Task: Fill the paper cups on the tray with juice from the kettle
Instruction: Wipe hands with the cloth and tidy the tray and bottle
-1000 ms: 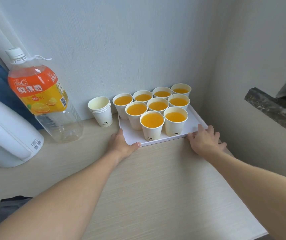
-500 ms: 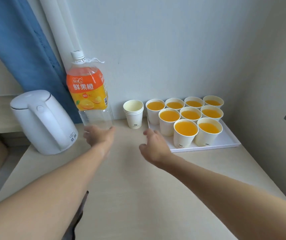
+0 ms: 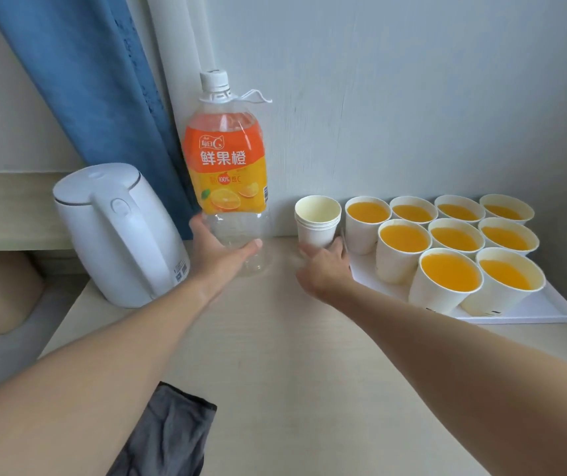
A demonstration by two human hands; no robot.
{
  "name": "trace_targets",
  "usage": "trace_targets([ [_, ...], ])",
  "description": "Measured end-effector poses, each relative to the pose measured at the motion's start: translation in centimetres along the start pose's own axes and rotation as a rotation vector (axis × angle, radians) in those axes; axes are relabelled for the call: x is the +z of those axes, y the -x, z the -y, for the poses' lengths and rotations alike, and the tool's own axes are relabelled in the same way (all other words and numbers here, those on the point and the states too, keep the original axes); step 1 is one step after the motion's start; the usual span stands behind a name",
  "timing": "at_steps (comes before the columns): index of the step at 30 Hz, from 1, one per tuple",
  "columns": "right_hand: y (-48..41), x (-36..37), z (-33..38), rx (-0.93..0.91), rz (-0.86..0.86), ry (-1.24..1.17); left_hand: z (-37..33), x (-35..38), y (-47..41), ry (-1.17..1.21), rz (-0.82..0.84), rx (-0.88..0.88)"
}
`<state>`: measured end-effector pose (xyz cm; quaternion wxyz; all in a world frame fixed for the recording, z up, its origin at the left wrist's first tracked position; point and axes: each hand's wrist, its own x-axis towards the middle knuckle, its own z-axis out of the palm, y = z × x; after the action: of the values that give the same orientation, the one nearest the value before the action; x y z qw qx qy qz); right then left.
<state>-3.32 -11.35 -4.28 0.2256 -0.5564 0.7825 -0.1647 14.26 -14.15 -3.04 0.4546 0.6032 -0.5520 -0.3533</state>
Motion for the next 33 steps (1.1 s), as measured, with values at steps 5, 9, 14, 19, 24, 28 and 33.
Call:
trace_targets([
  [5,0.6,0.2,0.0,-0.036,-0.057,0.038,-0.4,1.8,0.4,0.007,0.071,0.073],
  [9,1.1,0.2,-0.2,-0.031,-0.076,0.036,-0.3,2.4,0.2,-0.027,0.054,0.091],
  [14,1.1,-0.2,-0.1,-0.040,-0.050,0.048,-0.8,2.2,0.5,-0.041,0.053,0.064],
  [19,1.1,-0.4,0.1,-0.056,-0.027,0.046,-1.2,1.4,0.9,-0.088,0.060,0.008],
  [24,2.3,-0.3,0.5,-0.001,-0.047,0.008,-1.0,0.2,1.8,-0.079,0.079,-0.069],
  [28,5.4,0.1,2.3,-0.036,-0.122,0.021,-2.1,-1.8,3.3,-0.157,-0.003,-0.024],
  [33,8.6,1.4,7.4,-0.280,0.051,-0.202,-5.4,-5.6,6.3,-0.129,-0.190,0.401],
])
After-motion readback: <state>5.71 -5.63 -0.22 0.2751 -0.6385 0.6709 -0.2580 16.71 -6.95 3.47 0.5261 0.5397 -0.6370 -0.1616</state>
